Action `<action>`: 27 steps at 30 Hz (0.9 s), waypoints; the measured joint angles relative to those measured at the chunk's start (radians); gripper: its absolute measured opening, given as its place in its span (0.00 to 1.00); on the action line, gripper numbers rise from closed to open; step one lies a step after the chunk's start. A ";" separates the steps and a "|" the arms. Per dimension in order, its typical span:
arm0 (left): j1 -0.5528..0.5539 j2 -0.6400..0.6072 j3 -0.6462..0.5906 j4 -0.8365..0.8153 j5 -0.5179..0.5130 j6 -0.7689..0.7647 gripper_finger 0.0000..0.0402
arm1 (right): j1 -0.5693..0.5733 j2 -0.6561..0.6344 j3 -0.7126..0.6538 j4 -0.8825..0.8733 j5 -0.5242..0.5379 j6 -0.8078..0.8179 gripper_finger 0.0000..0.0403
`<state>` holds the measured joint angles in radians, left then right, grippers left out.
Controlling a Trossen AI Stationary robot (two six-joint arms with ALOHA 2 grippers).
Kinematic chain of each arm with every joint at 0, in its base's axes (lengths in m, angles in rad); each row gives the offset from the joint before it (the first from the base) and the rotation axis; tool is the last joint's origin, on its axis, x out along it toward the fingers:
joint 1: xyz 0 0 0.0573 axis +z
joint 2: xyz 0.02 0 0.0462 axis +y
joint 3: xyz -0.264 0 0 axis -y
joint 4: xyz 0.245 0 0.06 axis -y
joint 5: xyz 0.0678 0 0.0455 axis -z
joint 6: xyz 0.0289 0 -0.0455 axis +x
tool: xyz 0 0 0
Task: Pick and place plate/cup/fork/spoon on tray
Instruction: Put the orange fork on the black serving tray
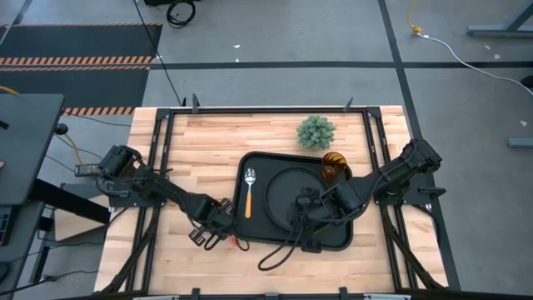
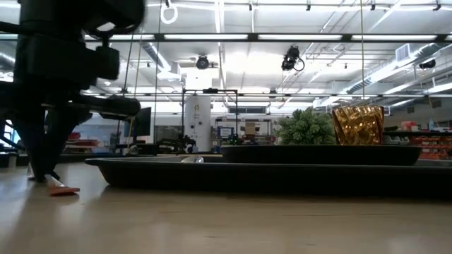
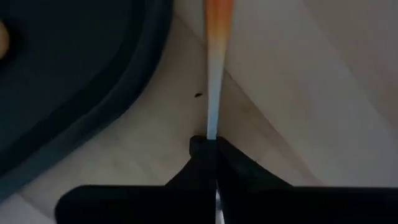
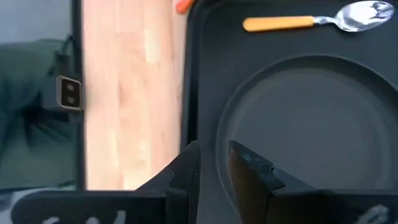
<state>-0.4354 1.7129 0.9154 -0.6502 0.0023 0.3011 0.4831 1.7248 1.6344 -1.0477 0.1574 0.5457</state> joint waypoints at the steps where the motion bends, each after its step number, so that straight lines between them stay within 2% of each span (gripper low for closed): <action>1: 0.007 0.004 0.020 -0.030 0.001 -0.022 0.01 | 0.000 0.000 0.000 -0.012 0.008 -0.008 0.22; 4: 0.039 0.007 0.109 -0.255 -0.019 -0.044 0.01 | -0.001 0.000 0.000 -0.018 0.052 -0.030 0.22; 9: 0.100 0.002 0.281 -0.475 -0.154 0.096 0.00 | -0.008 0.000 0.000 -0.018 0.072 -0.050 0.22; 14: 0.210 0.002 0.360 -0.352 -0.185 0.351 0.00 | 0.012 0.000 -0.018 -0.024 0.104 -0.038 0.22; 18: 0.288 0.002 0.398 -0.332 -0.183 0.491 0.00 | 0.033 0.000 -0.061 -0.035 0.097 0.023 0.22; 22: 0.334 0.001 0.415 -0.335 -0.156 0.490 0.00 | 0.051 0.001 -0.108 -0.052 0.083 0.088 0.22; 27: 0.331 0.001 0.415 -0.375 -0.121 0.434 0.00 | 0.054 0.000 -0.147 -0.062 0.084 0.135 0.22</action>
<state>-0.1041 1.7134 1.3300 -1.0250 -0.1186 0.7349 0.5371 1.7252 1.4871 -1.1100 0.2409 0.6804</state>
